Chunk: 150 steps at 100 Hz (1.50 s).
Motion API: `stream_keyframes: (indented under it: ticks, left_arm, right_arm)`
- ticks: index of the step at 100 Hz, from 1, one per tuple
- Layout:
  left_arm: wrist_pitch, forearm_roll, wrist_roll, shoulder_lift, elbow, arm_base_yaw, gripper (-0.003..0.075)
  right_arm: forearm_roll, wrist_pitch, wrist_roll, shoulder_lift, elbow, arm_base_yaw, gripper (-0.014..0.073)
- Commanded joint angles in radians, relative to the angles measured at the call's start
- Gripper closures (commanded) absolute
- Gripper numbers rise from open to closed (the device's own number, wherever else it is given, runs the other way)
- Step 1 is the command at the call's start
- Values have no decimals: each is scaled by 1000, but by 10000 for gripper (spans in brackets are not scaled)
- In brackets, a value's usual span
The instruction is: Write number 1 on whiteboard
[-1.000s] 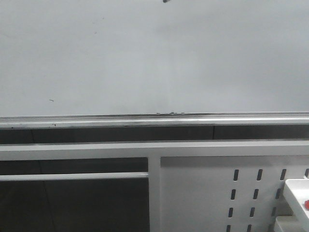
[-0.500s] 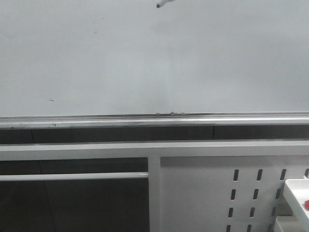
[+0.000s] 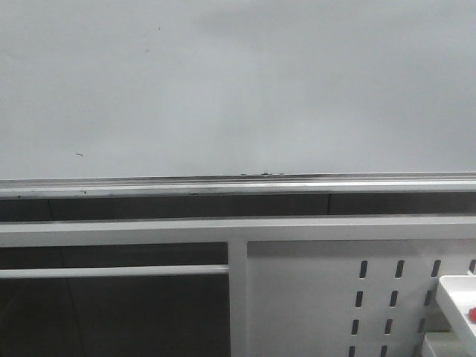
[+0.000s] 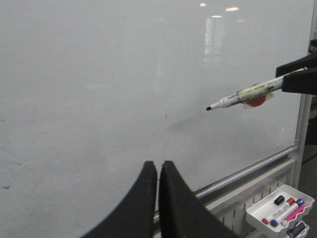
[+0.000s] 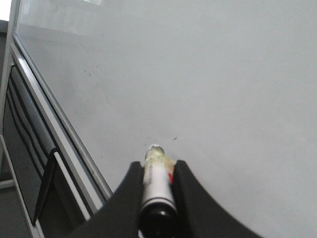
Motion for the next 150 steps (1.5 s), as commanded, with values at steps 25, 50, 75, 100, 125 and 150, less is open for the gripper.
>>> stream_keyframes:
  ticks: [25,50,75,100,125,150]
  left_arm:
    - [-77,-12,-12,12,-23,1,740]
    - [-77,-12,-12,12,-23,1,740]
    - [-77,-12,-12,12,-23,1,740]
    - [-77,-12,-12,12,-23,1,740]
    - [-77,-12,-12,12,-23,1,740]
    - [-77,-12,-12,12,-23,1,740]
  right_arm:
    - [24,-112,8,-10,-38,-5,663]
    - [220,-174,-15,-10,-38,-5,664]
    - [787,-161,-694,-8,-14,0,664]
    - [1064,-205,-1119,-10,61,0,664]
    - [1080,-302,-1119,-10,134,-2,664]
    - [1080,-411,-1119,43,150,-4,664]
